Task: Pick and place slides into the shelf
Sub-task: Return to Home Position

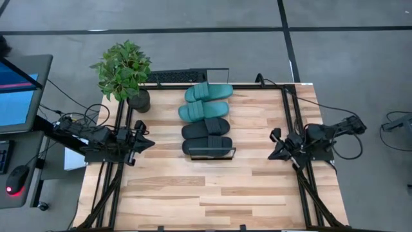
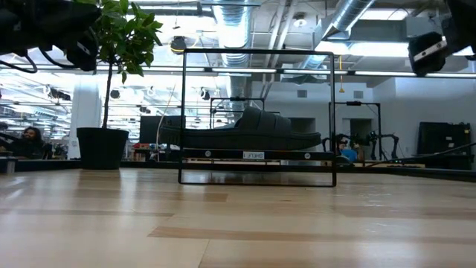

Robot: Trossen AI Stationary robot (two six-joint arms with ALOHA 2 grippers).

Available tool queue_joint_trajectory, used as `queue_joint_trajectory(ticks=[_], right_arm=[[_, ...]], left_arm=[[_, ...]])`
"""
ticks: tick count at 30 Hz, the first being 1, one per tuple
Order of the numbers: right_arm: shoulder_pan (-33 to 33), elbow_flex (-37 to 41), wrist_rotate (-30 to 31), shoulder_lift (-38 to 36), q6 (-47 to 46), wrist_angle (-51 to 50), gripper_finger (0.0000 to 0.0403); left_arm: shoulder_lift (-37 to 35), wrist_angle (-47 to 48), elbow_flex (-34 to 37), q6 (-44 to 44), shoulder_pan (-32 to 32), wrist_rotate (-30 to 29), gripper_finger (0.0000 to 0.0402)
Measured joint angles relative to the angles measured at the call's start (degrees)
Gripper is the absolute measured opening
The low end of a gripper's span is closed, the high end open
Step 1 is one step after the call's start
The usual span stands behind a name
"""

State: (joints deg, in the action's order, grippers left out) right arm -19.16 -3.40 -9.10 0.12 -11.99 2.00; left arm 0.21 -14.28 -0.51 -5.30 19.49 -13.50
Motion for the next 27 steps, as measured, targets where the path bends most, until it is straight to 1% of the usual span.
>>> queue_joint_trajectory(ticks=[4,14,22,27], right_arm=[[-1.01,3.01,0.07,0.01,-0.62,3.54,0.0001],[-2.19,3.01,0.17,0.02,-0.61,2.36,0.0001],[-2.14,3.04,0.17,0.02,-0.58,0.20,0.0001],[-2.14,3.04,0.17,0.02,-0.55,0.20,0.0001]], left_arm=[[0.00,0.00,0.04,-0.48,0.00,1.35,0.0000],[0.00,0.00,0.11,-1.13,0.00,1.27,0.0000],[0.00,0.03,0.11,-5.06,0.00,1.20,0.0000],[0.02,2.50,0.13,-7.91,0.00,1.18,0.0000]])
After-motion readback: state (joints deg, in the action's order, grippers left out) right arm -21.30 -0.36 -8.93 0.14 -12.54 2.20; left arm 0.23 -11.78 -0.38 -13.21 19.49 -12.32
